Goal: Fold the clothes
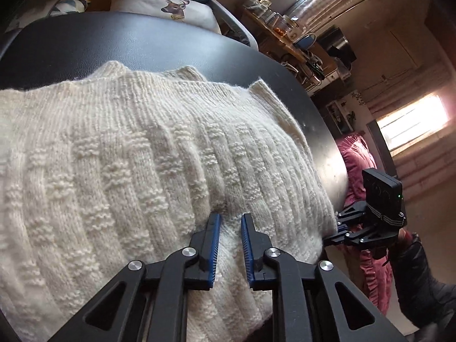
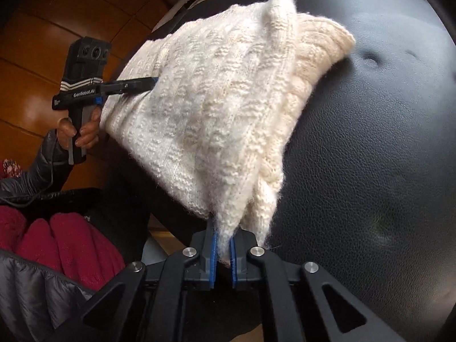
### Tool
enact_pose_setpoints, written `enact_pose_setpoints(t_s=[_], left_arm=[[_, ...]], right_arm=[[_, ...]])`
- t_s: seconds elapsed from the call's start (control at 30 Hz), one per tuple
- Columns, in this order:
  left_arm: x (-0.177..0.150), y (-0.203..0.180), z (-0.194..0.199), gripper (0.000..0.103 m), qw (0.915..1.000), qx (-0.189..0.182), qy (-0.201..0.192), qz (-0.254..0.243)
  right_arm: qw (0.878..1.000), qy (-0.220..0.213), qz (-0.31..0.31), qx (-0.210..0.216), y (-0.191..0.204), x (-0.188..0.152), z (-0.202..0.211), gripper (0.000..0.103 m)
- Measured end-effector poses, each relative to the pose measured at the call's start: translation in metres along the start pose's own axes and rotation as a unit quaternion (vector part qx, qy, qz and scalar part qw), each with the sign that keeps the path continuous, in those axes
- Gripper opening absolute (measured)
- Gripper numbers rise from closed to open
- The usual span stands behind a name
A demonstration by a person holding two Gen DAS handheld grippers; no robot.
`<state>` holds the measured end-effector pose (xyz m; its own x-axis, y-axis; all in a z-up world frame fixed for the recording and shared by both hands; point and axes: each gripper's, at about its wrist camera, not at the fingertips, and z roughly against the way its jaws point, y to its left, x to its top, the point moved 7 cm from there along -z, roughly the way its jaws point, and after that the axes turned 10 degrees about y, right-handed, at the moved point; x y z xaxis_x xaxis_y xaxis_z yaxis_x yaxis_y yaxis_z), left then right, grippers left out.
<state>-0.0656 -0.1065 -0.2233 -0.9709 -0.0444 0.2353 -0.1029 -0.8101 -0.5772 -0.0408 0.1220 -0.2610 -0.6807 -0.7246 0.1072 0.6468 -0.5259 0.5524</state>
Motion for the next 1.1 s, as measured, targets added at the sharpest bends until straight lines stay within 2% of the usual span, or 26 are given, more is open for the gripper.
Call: enact_pose_setpoints(t_s=[0.07,0.1,0.17,0.23,0.27,0.3,0.33,0.37,0.47,0.6,0.7,0.73,0.77,0.8,0.93,1.0,1.03,1.1], left_arm=[[0.002,-0.008,0.0,0.02,0.9998,0.01,-0.001,-0.015],[0.004,-0.012,-0.001,0.024,0.9997,0.015,-0.003,-0.021],[0.009,-0.023,0.001,0.031,0.9993,0.013,-0.011,-0.035],[0.016,-0.034,0.0,0.034,0.9987,0.009,-0.017,-0.047],[0.02,-0.039,-0.001,0.036,0.9982,0.012,-0.021,-0.054],[0.025,-0.044,-0.003,0.036,0.9977,0.014,-0.025,-0.062],[0.029,-0.048,-0.006,0.036,0.9974,0.014,-0.025,-0.067],[0.033,-0.052,-0.008,0.037,0.997,0.014,-0.025,-0.072],[0.041,-0.059,-0.016,0.038,0.9965,0.014,-0.023,-0.079],[0.045,-0.062,-0.025,0.039,0.9951,0.024,-0.017,-0.094],[0.044,-0.058,-0.029,0.041,0.9958,0.018,-0.016,-0.089],[0.044,-0.056,-0.03,0.041,0.996,0.017,-0.015,-0.086],[0.044,-0.054,-0.032,0.042,0.9962,0.016,-0.014,-0.084],[0.043,-0.053,-0.033,0.043,0.9966,0.013,-0.014,-0.08],[0.038,-0.056,-0.032,0.044,0.9957,0.019,-0.031,-0.085],[0.03,-0.057,-0.033,0.05,0.9952,0.017,-0.036,-0.089],[0.027,-0.058,-0.035,0.05,0.9954,0.012,-0.036,-0.088],[0.021,-0.059,-0.04,0.05,0.9956,0.001,-0.037,-0.086]], right_arm=[[1.0,-0.017,-0.014,0.006,0.0,-0.002,0.009,0.014],[0.999,-0.03,-0.026,0.005,-0.002,-0.002,0.017,0.028],[0.996,-0.064,-0.052,-0.019,-0.01,0.003,0.037,0.038],[0.992,-0.11,-0.058,-0.029,-0.014,0.02,0.057,0.057],[0.988,-0.136,-0.061,-0.03,-0.016,0.03,0.066,0.064],[0.985,-0.157,-0.065,-0.027,-0.018,0.044,0.072,0.078],[0.982,-0.175,-0.068,-0.025,-0.02,0.058,0.077,0.083],[0.98,-0.182,-0.069,-0.03,-0.021,0.073,0.077,0.083],[0.978,-0.169,-0.1,-0.071,-0.036,0.116,0.069,0.081],[0.982,-0.125,-0.106,-0.097,-0.047,0.154,0.045,0.058],[0.984,-0.109,-0.085,-0.109,-0.045,0.168,0.033,0.05],[0.984,-0.11,-0.08,-0.112,-0.046,0.171,0.032,0.042],[0.984,-0.109,-0.08,-0.119,-0.047,0.174,0.03,0.029],[0.981,-0.106,-0.086,-0.135,-0.048,0.176,0.028,0.008],[0.973,-0.129,-0.065,-0.179,-0.037,0.173,0.042,0.007],[0.967,-0.132,-0.079,-0.205,-0.046,0.159,0.045,0.006],[0.965,-0.131,-0.092,-0.209,-0.053,0.151,0.043,0.006],[0.968,-0.14,-0.132,-0.164,-0.071,0.141,0.03,0.006]])
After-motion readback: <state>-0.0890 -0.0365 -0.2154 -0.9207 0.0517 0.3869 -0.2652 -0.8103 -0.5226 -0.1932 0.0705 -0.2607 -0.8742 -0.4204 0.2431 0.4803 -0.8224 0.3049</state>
